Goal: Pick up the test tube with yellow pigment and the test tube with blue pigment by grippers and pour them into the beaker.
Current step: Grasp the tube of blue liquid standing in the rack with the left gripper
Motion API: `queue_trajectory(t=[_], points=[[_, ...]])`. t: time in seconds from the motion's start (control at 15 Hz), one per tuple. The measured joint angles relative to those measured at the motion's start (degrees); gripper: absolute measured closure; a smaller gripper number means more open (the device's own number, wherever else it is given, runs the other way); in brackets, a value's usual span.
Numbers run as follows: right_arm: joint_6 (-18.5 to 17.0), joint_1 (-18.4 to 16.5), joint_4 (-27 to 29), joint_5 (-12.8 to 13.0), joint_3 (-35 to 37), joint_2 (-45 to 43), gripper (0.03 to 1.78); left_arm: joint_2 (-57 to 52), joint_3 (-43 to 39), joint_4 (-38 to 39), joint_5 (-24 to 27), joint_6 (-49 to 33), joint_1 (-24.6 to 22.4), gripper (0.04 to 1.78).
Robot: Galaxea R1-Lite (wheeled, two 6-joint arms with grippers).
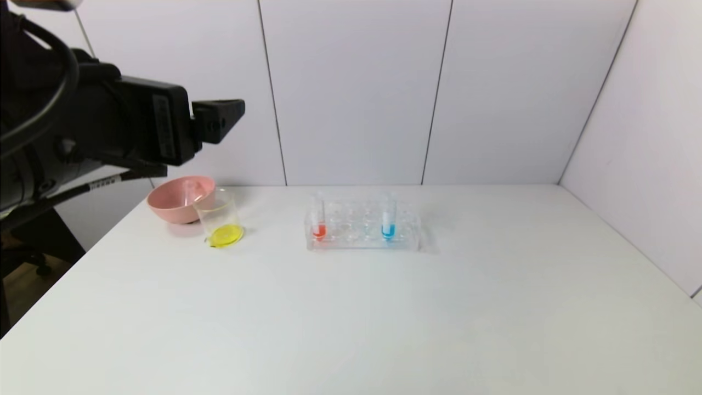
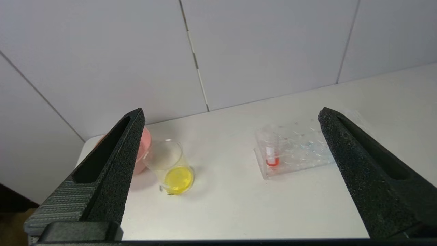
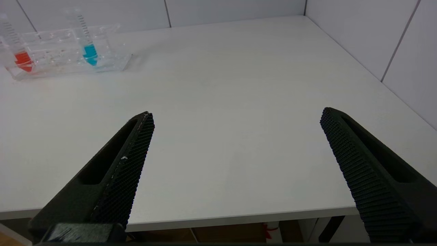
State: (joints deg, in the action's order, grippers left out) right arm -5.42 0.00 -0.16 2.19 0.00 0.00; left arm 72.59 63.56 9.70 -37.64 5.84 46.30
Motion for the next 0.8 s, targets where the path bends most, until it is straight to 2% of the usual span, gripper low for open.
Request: queue_trajectory(t=[0.13,0.27,0.47,0.8], points=[[0.00,0.00,0.00,0.00,0.00,0.00,0.04,-1.27,-5.94,6.28,-0.02,-0.15,2.97,0.04],[0.00,0.00,0.00,0.00,0.00,0.00,0.04,0.20,-9.79,14.35,-0.02,-0.77,3.94,0.04],[0.00,0.00,-0.02,0.00,0.00,0.00,0.04,5.24,-11.42,22.98,0.05,-2.32,5.35,0.04],[0.00,0.00,0.00,0.00,0.00,0.00,0.04,14.53,-10.51,26.34,-2.40,-10.50,11.45,0.04]])
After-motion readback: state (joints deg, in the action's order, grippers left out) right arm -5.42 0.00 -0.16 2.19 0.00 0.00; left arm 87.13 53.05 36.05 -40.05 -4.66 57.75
